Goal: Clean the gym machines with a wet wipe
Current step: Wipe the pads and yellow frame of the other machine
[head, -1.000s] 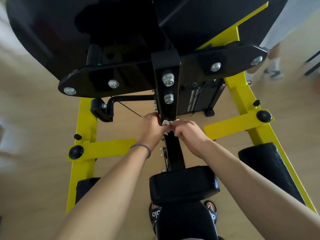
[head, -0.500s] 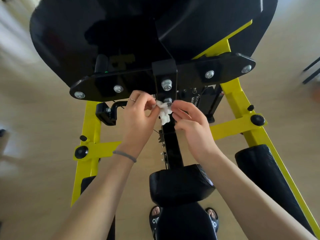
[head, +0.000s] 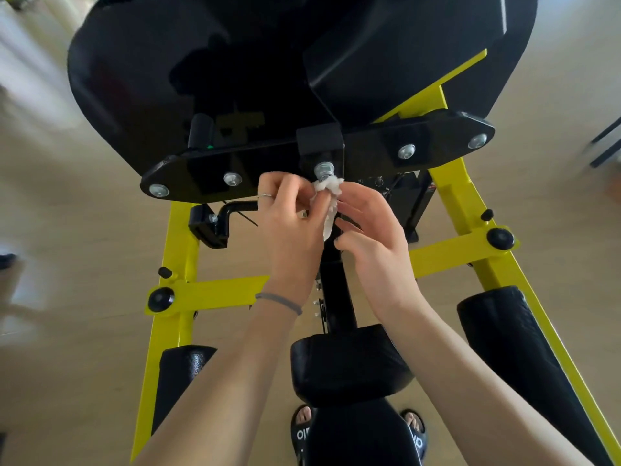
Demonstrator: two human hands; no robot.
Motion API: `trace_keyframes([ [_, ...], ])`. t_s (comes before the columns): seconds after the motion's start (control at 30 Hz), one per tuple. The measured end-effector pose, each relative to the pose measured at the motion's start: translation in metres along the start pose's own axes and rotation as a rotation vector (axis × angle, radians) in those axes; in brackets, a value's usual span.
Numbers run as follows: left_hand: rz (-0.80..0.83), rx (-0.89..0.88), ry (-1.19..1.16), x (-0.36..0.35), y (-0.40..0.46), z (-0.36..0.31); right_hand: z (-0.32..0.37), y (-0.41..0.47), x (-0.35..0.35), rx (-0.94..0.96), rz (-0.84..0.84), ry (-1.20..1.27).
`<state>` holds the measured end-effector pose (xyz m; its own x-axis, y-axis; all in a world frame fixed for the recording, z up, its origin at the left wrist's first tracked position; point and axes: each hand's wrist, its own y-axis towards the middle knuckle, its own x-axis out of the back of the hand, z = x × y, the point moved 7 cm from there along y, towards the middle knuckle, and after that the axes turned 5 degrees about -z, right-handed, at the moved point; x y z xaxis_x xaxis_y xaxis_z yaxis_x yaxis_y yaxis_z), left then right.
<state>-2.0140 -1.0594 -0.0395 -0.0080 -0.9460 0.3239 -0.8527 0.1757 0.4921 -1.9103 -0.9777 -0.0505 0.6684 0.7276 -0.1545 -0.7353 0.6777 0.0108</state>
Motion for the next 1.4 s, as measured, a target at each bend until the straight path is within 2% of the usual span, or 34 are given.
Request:
trace_keyframes([
  [0.2, 0.004, 0.104, 0.036, -0.016, 0.0, -0.001, -0.009, 0.004, 0.017, -0.033, -0.061, -0.051],
  [0.37, 0.028, 0.038, 0.133, -0.009, 0.006, -0.004, -0.007, 0.006, 0.016, -0.033, -0.025, -0.071],
  [0.67, 0.073, 0.027, 0.052, 0.014, 0.02, 0.018, 0.001, 0.009, 0.006, -0.008, 0.0, -0.106],
  [0.77, -0.011, -0.086, 0.024, 0.031, 0.024, -0.004, 0.006, 0.01, 0.014, 0.007, -0.069, -0.085],
  [0.83, -0.131, -0.217, 0.03, 0.043, 0.034, -0.027, 0.011, 0.012, 0.021, 0.026, -0.113, -0.065],
  [0.87, -0.137, -0.295, 0.049, 0.041, 0.042, -0.037, 0.015, 0.013, 0.023, 0.042, -0.128, -0.06],
  [0.93, -0.026, -0.415, 0.155, 0.023, 0.056, -0.055, 0.023, 0.017, 0.026, 0.071, -0.152, -0.059],
  [1.03, 0.133, -0.486, 0.305, 0.004, 0.065, -0.062, 0.031, 0.022, 0.031, 0.105, -0.208, -0.047],
  [1.2, 0.249, -0.677, 0.314, -0.006, 0.052, -0.085, 0.032, 0.031, 0.039, 0.102, -0.271, -0.034],
  [1.3, 0.345, -0.828, 0.449, -0.034, 0.038, -0.096, 0.031, 0.035, 0.043, 0.096, -0.325, -0.016],
  [1.4, 0.367, -0.858, 0.524, -0.053, 0.021, -0.091, 0.029, 0.037, 0.058, 0.091, -0.384, 0.023],
])
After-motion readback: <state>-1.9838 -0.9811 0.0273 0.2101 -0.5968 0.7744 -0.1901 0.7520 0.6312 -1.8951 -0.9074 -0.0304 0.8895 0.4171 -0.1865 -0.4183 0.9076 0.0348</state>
